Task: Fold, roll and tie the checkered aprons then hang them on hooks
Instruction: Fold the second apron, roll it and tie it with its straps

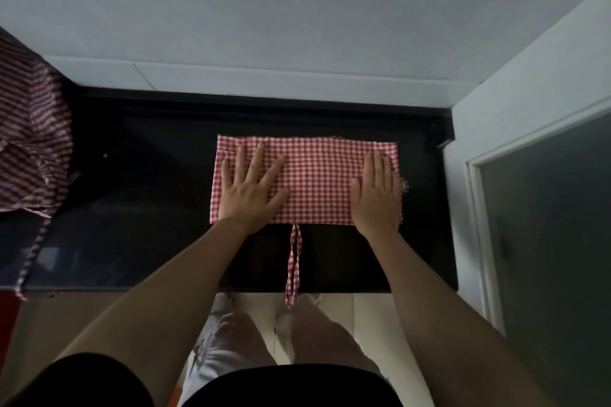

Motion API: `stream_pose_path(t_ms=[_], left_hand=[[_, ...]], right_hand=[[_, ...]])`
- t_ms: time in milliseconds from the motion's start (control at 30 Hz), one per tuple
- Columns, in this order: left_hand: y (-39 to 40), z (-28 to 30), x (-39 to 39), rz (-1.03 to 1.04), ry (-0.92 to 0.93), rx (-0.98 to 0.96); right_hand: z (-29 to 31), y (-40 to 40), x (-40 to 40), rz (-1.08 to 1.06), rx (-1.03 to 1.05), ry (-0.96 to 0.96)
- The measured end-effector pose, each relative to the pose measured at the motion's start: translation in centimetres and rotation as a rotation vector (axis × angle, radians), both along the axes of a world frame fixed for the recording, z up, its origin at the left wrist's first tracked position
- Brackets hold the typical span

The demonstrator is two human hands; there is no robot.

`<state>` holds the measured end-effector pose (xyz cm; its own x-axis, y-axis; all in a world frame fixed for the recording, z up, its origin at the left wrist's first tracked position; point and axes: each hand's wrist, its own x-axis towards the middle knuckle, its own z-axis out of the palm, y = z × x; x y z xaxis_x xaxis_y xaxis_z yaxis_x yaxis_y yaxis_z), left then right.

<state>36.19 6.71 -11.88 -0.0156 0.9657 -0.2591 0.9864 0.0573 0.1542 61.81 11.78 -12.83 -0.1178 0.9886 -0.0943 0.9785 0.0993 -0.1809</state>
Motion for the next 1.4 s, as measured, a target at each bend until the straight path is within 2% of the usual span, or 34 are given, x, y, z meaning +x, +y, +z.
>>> stream_pose_path(t_ms=[100, 133, 200, 300, 400, 500, 600, 733, 800, 867, 900, 967, 1033, 1133, 1200, 1233, 1300, 1400], left_hand=[[0.3, 0.9, -0.4, 0.039, -0.125, 0.014], [0.3, 1.4, -0.6, 0.108, -0.175, 0.052], [0.2, 2.6, -0.7, 0.381, -0.255, 0.122], [1.0, 4.4, -1.3, 0.824, -0.329, 0.05], [2.1, 6.0, -2.9, 1.056, -0.539, -0.135], [2.1, 6.9, -4.2, 1.107, -0.663, -0.295], [1.6, 7.3, -4.6, 1.1, -0.684, -0.343], [1.5, 7.9, -4.5, 1.017, -0.58, -0.306], [1.9, 8.6, -4.5, 1.017, -0.618, -0.262], [2.7, 9.5, -4.8, 1.024, -0.722, -0.224], [3.3, 9.9, -5.3, 1.01, -0.801, -0.193], [4.6, 11.8, -5.8, 0.997, -0.997, -0.1], [5.9, 14.9, -5.9, 1.038, -1.253, 0.068], [6.6, 20.7, -5.3, 1.105, -1.799, 0.389], [6.5, 23.3, -5.3, 1.05, -2.01, 0.515], [6.4, 23.5, -5.5, 1.03, -2.052, 0.516], [5.4, 22.2, -5.9, 0.992, -2.002, 0.41], [3.0, 16.5, -6.2, 1.045, -1.735, 0.156]], right_hand=[[1.5, 0.5, 0.2, -0.097, 0.055, 0.073], [2.6, 0.8, 0.3, -0.16, 0.076, 0.102], [4.5, 1.5, 0.6, -0.362, 0.028, 0.195], [6.7, 2.8, 1.7, -0.686, -0.237, 0.374], [7.6, 3.6, 2.8, -0.76, -0.498, 0.479], [8.4, 3.3, 3.5, -0.762, -0.689, 0.509], [9.2, 2.6, 3.6, -0.725, -0.799, 0.462], [10.0, 2.0, 3.7, -0.645, -0.777, 0.35], [10.8, 2.6, 3.9, -0.56, -0.716, 0.227], [12.1, 3.4, 4.1, -0.514, -0.644, 0.207], [13.0, 3.9, 4.1, -0.508, -0.597, 0.253], [15.0, 5.1, 3.8, -0.525, -0.462, 0.483], [17.8, 6.2, 3.0, -0.56, -0.304, 0.873], [22.6, 6.7, 2.0, -0.562, -0.153, 1.483], [24.7, 6.6, 2.2, -0.533, -0.127, 1.791], [25.1, 6.4, 2.5, -0.541, -0.137, 1.883], [23.5, 5.9, 3.2, -0.587, -0.217, 1.863], [17.6, 4.3, 4.4, -0.596, -0.427, 1.585]])
